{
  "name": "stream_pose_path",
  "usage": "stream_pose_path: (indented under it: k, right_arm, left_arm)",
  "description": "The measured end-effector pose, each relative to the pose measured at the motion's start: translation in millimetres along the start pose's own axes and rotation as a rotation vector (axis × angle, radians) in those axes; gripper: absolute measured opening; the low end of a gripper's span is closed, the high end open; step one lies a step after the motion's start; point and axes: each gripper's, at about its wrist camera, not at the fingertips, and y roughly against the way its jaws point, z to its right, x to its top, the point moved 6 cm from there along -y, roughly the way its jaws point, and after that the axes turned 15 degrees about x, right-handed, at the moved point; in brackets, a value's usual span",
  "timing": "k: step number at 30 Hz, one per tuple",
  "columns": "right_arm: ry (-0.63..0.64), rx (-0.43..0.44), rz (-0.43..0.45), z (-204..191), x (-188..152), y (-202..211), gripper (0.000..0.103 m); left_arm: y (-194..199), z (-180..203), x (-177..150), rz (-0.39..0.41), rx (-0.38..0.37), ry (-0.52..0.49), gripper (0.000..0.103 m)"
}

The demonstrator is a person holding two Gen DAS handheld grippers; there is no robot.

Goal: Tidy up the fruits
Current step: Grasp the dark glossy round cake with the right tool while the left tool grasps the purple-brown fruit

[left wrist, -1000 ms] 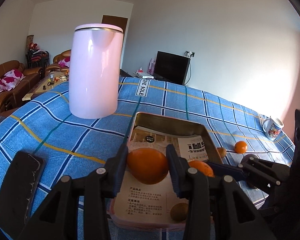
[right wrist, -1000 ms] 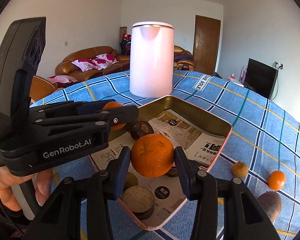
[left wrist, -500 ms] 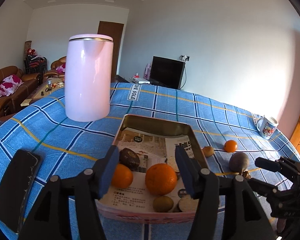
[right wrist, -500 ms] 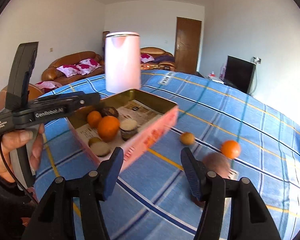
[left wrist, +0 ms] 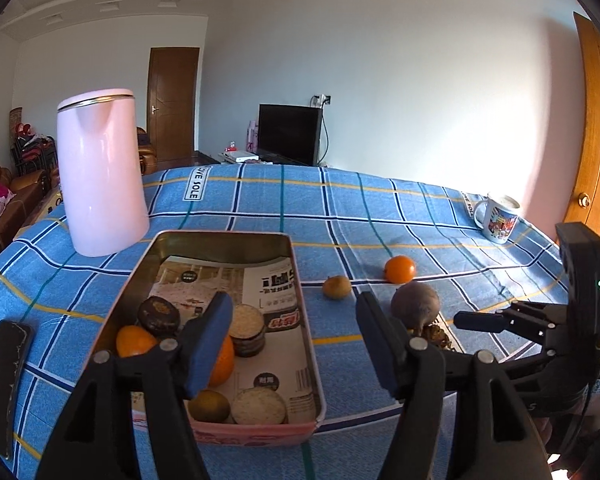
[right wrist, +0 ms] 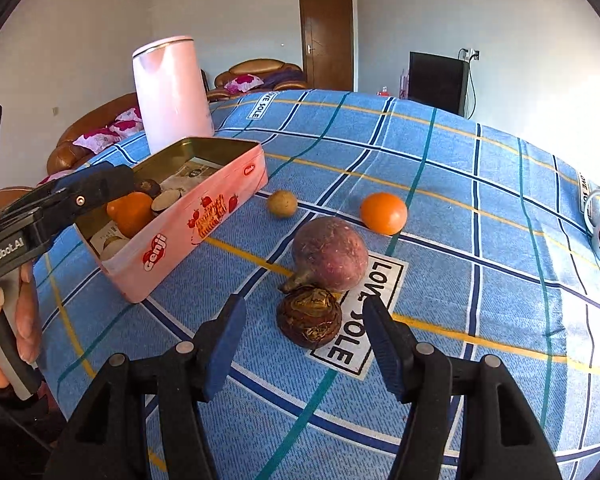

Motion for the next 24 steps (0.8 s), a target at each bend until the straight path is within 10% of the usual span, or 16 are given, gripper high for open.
stream_pose_path:
  k: [5,7,24]
  right_arm:
    - [-0.022,0.011,-0.080,6.7,-0.3,-21.3,0.061]
    - [-0.018,0.009,-0.096,8.3,-1.1,-22.8,0.040]
    - [-0.091,-0.154,0.062,77.4,0.8,47.6,0.040]
  left_arm:
    - [-0.5,16.5,2.4,-0.004,-0.009,-0.039,0.067]
    - [-0.5,21.7,4.4,-0.005,-0.015,-0.048,0.067]
    - [-35.5,114.1,5.6,-0.122,-0.133,-0.158,0.067]
